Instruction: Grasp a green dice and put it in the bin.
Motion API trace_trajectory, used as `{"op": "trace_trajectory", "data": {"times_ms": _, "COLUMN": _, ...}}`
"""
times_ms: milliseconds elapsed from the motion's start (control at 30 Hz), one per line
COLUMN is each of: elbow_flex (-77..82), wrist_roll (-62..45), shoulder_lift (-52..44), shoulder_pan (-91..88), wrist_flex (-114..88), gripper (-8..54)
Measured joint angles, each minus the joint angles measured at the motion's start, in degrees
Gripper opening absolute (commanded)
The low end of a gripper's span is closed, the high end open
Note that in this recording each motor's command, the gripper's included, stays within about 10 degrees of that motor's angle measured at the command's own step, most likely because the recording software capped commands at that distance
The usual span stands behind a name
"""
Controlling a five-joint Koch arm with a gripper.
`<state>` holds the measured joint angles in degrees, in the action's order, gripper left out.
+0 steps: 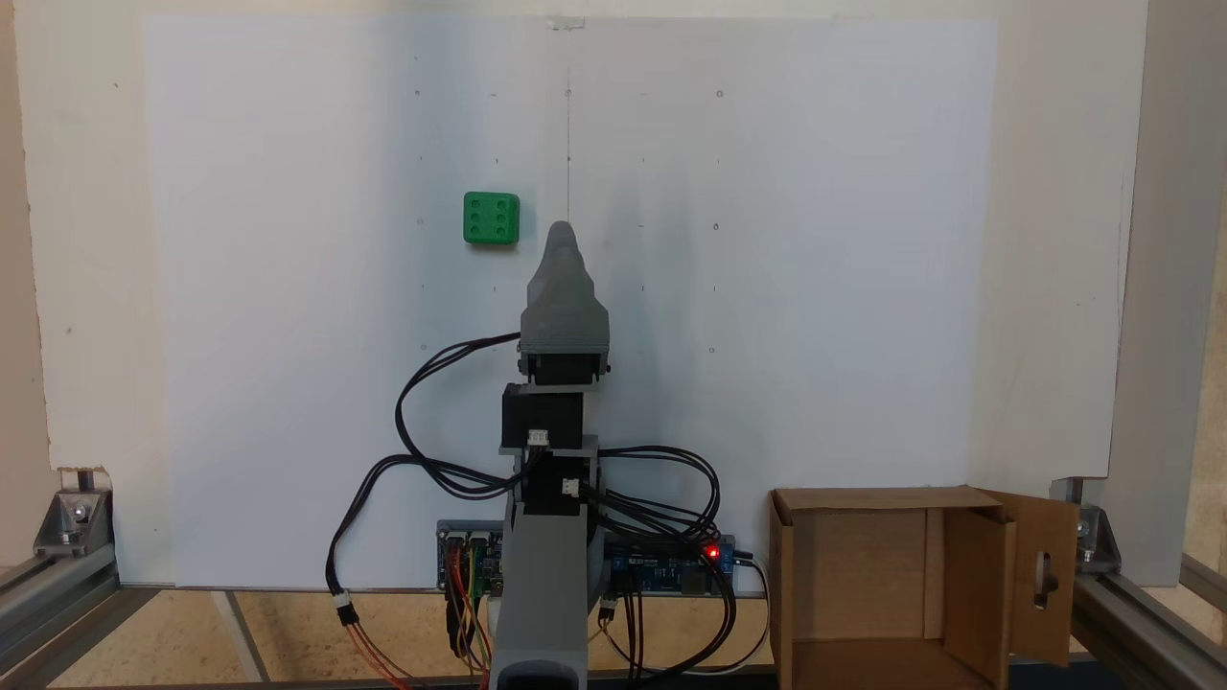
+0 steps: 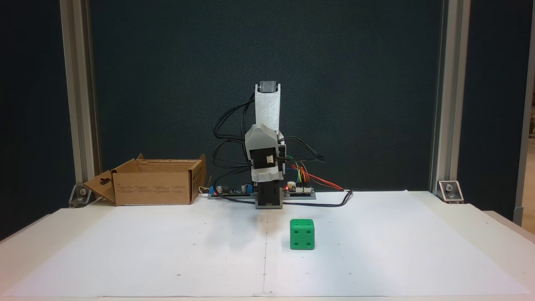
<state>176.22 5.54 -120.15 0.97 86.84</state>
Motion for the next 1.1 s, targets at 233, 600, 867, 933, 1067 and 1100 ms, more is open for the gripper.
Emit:
{"op": "trace_trajectory", "data": {"times_ms": 233, "elbow_flex": -3.5, "wrist_roll": -2.0, "shoulder_lift": 2.5, "shoulder_pan": -4.2, "wrist_flex": 0.0, "gripper": 43.0}}
{"op": "trace_trajectory", "data": {"times_ms": 600, "elbow_flex": -3.5, "wrist_roll": -2.0, "shoulder_lift": 2.6, "shoulder_pan": -4.3, "wrist_flex": 0.0, "gripper": 43.0}}
{"op": "trace_trajectory", "data": {"times_ms": 867, "elbow_flex": -5.1, "wrist_roll": -2.0, "shoulder_lift": 2.6, "shoulder_pan": -4.1, "wrist_flex": -3.7, "gripper": 43.0}}
{"op": "trace_trajectory", "data": {"times_ms": 933, "elbow_flex": -7.9, "wrist_roll": -2.0, "shoulder_lift": 2.5, "shoulder_pan": -3.9, "wrist_flex": -8.6, "gripper": 43.2}}
{"op": "trace_trajectory", "data": {"times_ms": 1067, "elbow_flex": -12.5, "wrist_roll": -2.0, "shoulder_lift": 0.3, "shoulder_pan": -1.5, "wrist_flex": -20.9, "gripper": 43.4}}
{"op": "trace_trajectory", "data": {"times_ms": 1100, "elbow_flex": -13.9, "wrist_roll": -2.0, "shoulder_lift": -1.2, "shoulder_pan": -0.9, "wrist_flex": -24.8, "gripper": 43.5}}
